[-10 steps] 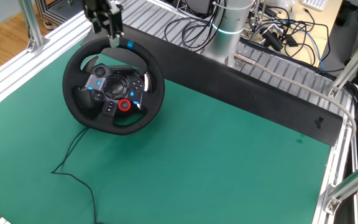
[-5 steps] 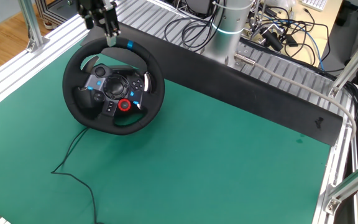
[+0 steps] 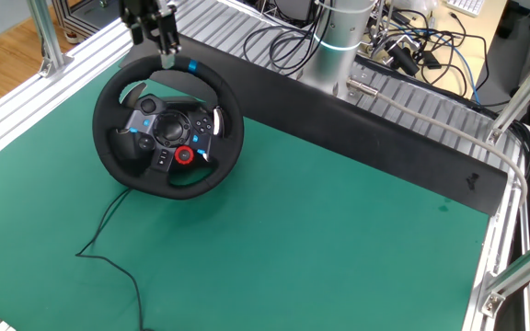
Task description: Rotate the steering wheel 90 degrees clockwise
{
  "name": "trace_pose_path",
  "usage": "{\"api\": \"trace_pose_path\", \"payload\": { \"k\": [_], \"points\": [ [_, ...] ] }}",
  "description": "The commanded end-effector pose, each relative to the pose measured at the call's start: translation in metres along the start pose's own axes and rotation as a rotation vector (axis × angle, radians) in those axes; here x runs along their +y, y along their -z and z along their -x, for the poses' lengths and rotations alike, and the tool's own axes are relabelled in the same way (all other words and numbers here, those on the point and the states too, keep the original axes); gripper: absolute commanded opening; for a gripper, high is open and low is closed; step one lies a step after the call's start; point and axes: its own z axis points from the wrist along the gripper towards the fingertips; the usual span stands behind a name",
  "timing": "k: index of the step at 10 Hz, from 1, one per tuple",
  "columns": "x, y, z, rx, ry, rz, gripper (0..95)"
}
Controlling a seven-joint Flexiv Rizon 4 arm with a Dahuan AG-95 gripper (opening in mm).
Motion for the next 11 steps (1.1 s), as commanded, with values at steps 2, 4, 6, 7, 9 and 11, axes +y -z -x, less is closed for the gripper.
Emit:
{"api": "trace_pose_path", "payload": {
  "k": [2,4,6,7,9,11],
  "points": [
    [-0.005,-0.01,-0.012,-0.017,-0.019,0.001,76.0],
    [-0.009,-0.02,-0.021,-0.029,-0.013,0.006,76.0],
    [-0.009,-0.024,-0.026,-0.035,-0.031,0.036,57.0],
    [-0.009,-0.026,-0.029,-0.032,-0.044,0.059,38.0],
    [-0.008,-0.032,-0.035,-0.039,-0.055,0.082,38.0],
    [-0.006,-0.037,-0.035,-0.054,-0.091,0.151,19.0]
  ]
}}
